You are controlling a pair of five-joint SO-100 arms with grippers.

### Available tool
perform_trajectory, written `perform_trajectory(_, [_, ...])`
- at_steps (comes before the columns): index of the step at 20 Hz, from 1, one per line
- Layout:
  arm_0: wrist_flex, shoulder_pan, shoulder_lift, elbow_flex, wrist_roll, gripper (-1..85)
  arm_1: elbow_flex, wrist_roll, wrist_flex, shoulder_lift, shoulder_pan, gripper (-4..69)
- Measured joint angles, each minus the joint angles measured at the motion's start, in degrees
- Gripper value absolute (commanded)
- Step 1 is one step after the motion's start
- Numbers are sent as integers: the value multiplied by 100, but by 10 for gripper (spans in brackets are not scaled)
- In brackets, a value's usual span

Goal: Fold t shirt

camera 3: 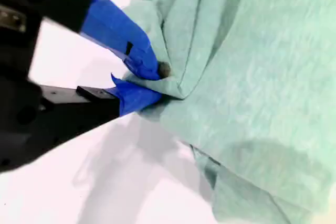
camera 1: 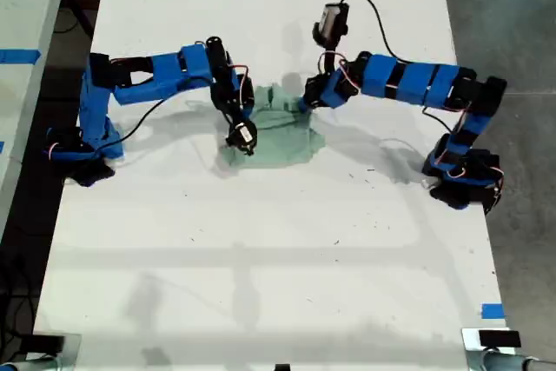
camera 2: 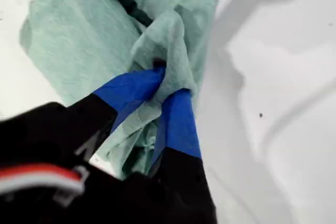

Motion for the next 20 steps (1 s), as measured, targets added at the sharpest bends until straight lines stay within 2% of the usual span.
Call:
perform_trajectory(1, [-9,-53,-387,-9,35,57,-26,-26,-123,-334,35,2])
perform_trajectory(2, [-26,-53,-589,-62,97,132,-97,-44,-123,-668,35,25])
perform_trajectory(3, [26,-53,-659,-149,88,178,-193,-44,-97,-932,26,242])
perform_trajectory(4, [62,-53,-650,-167,97,180,-316,-44,-9,-1037,26,345])
perform_trajectory(5, [97,-79,-580,-167,114,180,-378,-62,123,-1046,26,359])
perform_trajectory(10, [492,-97,703,-62,185,114,-1072,-123,1257,-712,-44,297])
perform_trajectory(14, [571,-97,2953,756,185,-1,-1257,26,2408,756,-105,248])
perform_trajectory(16, [571,-97,4377,1371,88,-1,-835,202,2804,1854,-193,229])
perform_trajectory(17, [571,-88,5186,1740,0,-2,-439,308,2909,2522,-272,180])
perform_trajectory(18, [571,-18,6073,2118,-114,-2,44,431,2962,3287,-360,55])
perform_trajectory(19, [571,149,6935,2479,-281,-2,598,563,2979,4131,-457,5])
perform_trajectory(20, [571,413,7761,2812,-466,-2,1195,694,2979,5019,-580,5])
